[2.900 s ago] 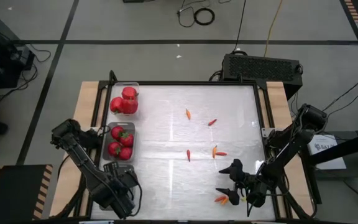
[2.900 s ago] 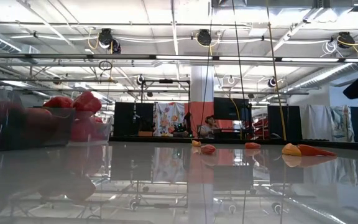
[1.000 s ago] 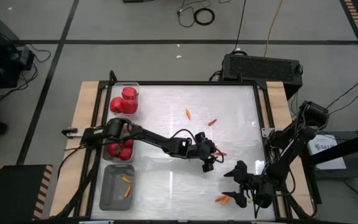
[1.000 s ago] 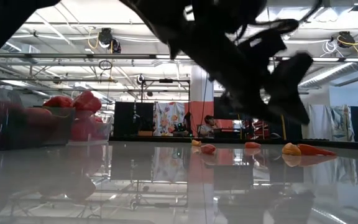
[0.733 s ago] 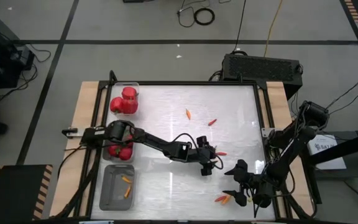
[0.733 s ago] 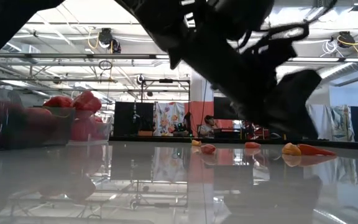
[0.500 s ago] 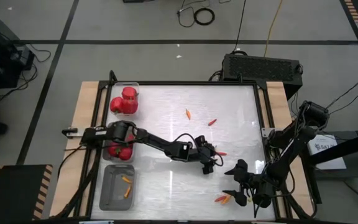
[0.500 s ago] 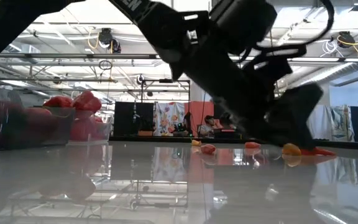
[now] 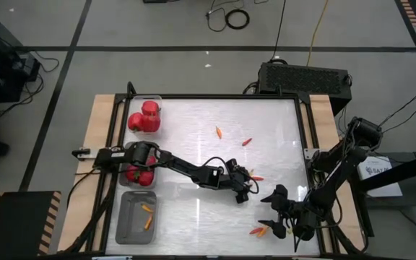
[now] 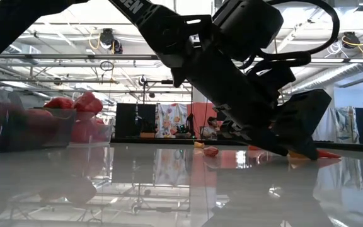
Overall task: Sort produce into baskets
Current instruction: Put the middle right orange chili pepper into the bottom black transparent bin
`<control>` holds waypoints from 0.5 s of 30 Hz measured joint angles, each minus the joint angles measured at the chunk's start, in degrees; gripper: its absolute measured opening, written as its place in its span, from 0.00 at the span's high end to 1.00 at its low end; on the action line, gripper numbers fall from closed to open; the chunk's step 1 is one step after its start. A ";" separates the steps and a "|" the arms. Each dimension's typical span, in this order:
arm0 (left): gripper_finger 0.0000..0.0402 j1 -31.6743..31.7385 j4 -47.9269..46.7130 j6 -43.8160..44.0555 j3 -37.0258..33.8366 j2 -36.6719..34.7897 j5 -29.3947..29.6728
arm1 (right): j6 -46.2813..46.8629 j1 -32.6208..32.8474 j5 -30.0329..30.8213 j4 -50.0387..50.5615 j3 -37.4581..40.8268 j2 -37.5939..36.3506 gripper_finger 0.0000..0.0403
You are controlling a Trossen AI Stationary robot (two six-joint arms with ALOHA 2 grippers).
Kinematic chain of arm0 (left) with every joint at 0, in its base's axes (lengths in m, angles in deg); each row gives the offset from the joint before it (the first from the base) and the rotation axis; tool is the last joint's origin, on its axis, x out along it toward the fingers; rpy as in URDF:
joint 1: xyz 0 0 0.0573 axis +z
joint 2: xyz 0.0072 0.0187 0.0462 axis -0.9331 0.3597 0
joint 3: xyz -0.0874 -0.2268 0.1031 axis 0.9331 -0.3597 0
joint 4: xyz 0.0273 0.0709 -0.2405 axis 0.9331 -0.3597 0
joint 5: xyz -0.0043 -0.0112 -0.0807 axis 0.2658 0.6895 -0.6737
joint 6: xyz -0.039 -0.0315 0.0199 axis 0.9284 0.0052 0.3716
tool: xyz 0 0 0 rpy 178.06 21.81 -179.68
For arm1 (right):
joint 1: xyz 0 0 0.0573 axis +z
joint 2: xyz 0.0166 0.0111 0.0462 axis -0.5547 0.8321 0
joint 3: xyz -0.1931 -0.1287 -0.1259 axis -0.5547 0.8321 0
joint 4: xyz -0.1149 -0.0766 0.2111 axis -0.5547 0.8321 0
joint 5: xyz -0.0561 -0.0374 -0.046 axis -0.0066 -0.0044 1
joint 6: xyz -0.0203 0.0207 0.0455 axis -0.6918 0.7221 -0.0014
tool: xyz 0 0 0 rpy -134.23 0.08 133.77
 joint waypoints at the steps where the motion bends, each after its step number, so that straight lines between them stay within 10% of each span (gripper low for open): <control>1: 0.40 0.01 -0.02 0.02 0.00 0.02 -0.01 | 0.02 0.00 0.02 -0.02 0.00 0.00 0.05; 15: 0.86 0.20 -0.65 3.13 -0.09 0.15 2.16 | 2.83 0.02 -0.20 -0.08 0.00 0.00 0.05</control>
